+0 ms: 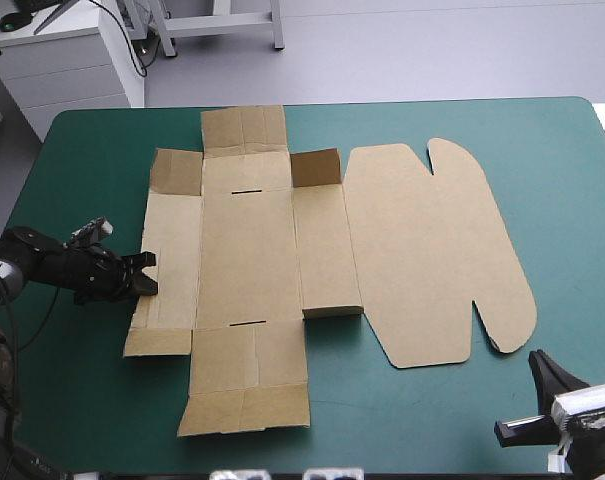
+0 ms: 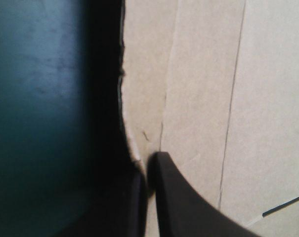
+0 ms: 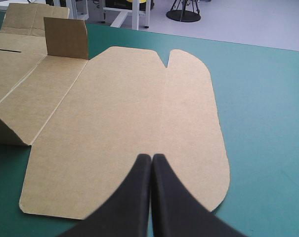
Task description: Fold the box
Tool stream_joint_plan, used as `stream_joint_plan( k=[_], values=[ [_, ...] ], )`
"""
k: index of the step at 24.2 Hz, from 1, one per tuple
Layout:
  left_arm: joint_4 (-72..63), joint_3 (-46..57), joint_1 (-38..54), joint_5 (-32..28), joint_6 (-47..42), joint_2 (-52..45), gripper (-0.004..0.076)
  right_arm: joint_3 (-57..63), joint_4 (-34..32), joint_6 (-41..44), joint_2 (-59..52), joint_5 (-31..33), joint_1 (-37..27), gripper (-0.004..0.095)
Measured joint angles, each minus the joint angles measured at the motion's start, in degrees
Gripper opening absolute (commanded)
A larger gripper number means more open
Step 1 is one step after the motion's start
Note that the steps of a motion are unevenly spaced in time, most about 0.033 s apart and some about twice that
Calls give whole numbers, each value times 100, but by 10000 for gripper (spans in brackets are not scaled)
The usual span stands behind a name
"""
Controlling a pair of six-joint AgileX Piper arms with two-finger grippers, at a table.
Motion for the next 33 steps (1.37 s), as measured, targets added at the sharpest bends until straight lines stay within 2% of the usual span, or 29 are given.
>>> stream_joint_plan(
  k=[1,3,4,5,6,8,9,21,28,30,31,33],
  values=[
    [0,0,0,-7,0,0,13,0,0,0,0,0,0,-14],
    [0,0,0,-19,5,0,109,0,0,0,0,0,0,-14],
    [0,0,0,-21,5,0,225,0,0,0,0,0,0,-14],
    [39,0,0,-36,24,0,293,0,0,0,0,0,0,-14],
    [66,0,0,-47,29,0,422,0,0,0,0,0,0,-14],
    [28,5,-7,-35,43,4,559,0,0,0,0,0,0,-14],
    [-72,0,-7,32,43,-1,566,0,0,0,0,0,0,-14],
    [-739,-98,-191,221,-153,266,479,0,0,0,0,0,0,-14],
    [-880,-122,-376,214,-86,369,395,0,0,0,0,0,0,-14],
    [-845,-145,-376,220,-55,380,305,0,0,0,0,0,0,-14],
    [-820,-160,-376,231,-54,386,225,0,0,0,0,0,0,-14],
    [-793,-199,-406,283,-18,441,-13,0,0,0,0,0,0,-14]
  ],
)
